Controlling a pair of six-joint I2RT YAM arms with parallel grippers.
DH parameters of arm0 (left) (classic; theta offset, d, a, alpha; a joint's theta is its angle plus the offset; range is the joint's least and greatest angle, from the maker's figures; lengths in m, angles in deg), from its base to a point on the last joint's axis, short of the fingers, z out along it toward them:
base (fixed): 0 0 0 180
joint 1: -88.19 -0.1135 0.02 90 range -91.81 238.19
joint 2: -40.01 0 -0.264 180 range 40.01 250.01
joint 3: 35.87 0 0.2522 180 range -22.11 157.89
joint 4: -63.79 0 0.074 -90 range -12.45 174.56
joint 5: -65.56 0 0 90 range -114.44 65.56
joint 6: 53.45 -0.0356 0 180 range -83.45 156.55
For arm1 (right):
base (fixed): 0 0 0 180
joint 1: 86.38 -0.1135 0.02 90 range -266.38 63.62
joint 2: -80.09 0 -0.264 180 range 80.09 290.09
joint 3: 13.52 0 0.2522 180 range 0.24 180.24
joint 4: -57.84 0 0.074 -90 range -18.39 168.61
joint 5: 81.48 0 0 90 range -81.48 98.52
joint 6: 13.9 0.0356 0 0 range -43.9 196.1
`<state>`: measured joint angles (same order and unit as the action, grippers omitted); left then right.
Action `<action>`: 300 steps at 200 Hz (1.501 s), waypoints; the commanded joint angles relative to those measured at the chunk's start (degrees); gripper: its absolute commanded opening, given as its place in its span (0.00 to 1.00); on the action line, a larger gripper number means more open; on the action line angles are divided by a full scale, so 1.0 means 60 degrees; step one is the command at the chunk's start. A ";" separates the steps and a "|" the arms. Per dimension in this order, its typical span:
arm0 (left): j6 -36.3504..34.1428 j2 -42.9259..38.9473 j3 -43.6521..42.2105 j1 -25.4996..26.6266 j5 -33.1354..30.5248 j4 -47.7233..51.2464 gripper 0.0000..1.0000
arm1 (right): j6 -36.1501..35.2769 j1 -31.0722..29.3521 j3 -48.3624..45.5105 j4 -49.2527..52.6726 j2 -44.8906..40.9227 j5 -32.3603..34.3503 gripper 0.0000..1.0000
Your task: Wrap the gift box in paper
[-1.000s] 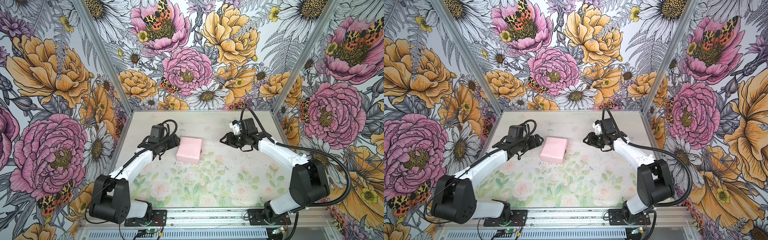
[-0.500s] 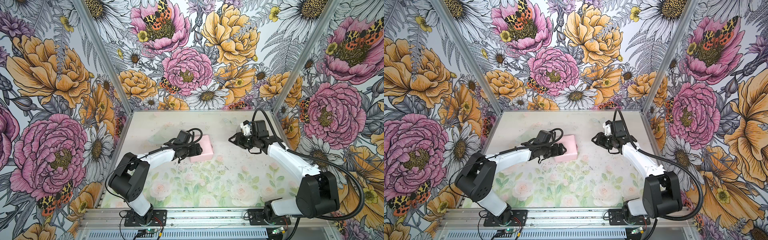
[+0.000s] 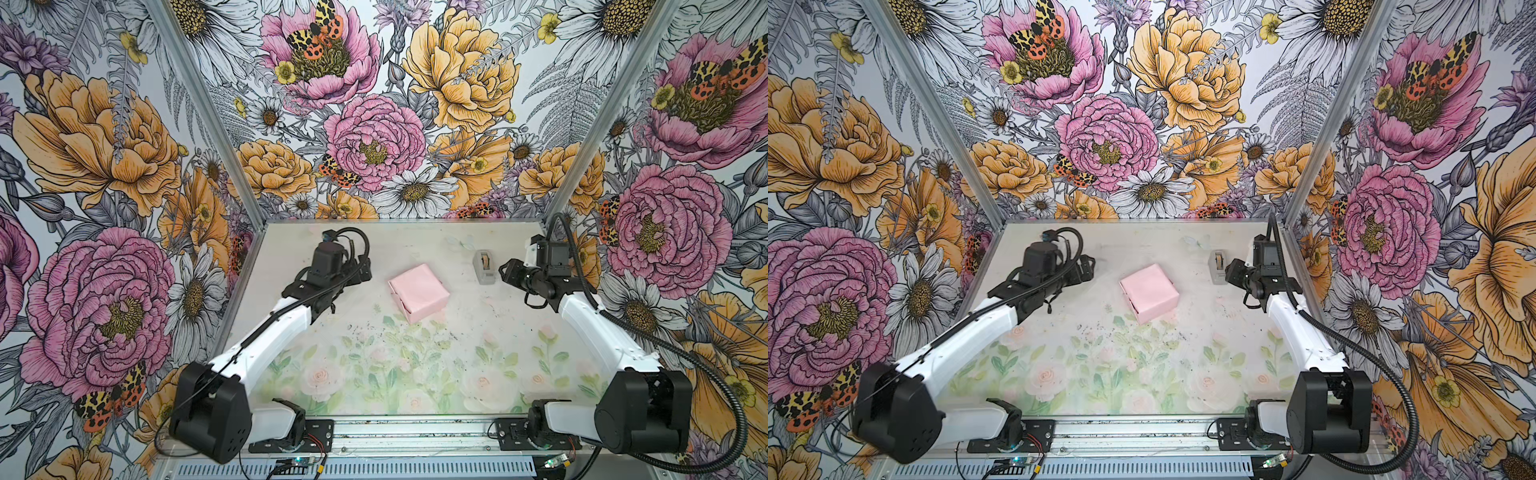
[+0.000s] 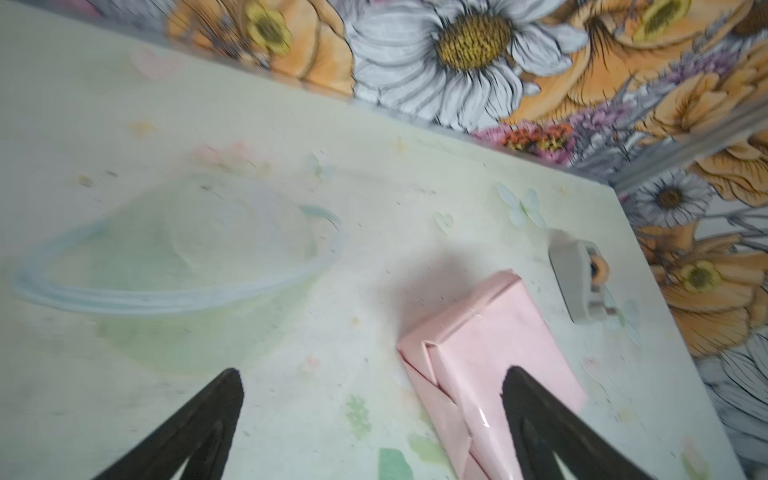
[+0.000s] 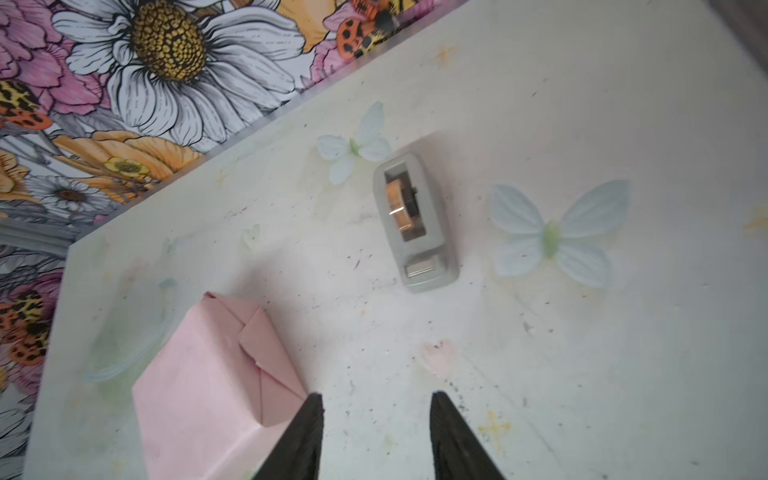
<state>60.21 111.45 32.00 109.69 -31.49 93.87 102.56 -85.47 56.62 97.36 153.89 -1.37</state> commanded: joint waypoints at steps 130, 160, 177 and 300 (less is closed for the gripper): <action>-0.4055 0.3118 -0.6087 -0.3508 -0.0224 -1.3424 0.99 | -0.2901 0.0231 -0.4044 -1.0082 0.1041 0.2467 1.00; -0.3658 0.2955 -0.5631 -0.3810 -0.0130 -1.2159 0.99 | -0.3359 0.0018 -0.4095 -0.8832 0.0522 0.2528 0.99; -0.3629 0.2889 -0.5611 -0.3797 -0.0188 -1.2065 0.99 | -0.3341 0.0006 -0.4578 -0.8949 0.0266 0.2658 0.99; -0.3931 0.2917 -0.5487 -0.3407 -0.0755 -1.1837 0.99 | -0.3581 -0.0058 -0.5635 -1.2518 0.2371 0.2976 1.00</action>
<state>37.02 129.00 -1.68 89.14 -35.49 24.15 81.53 -85.71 21.60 25.04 168.29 16.03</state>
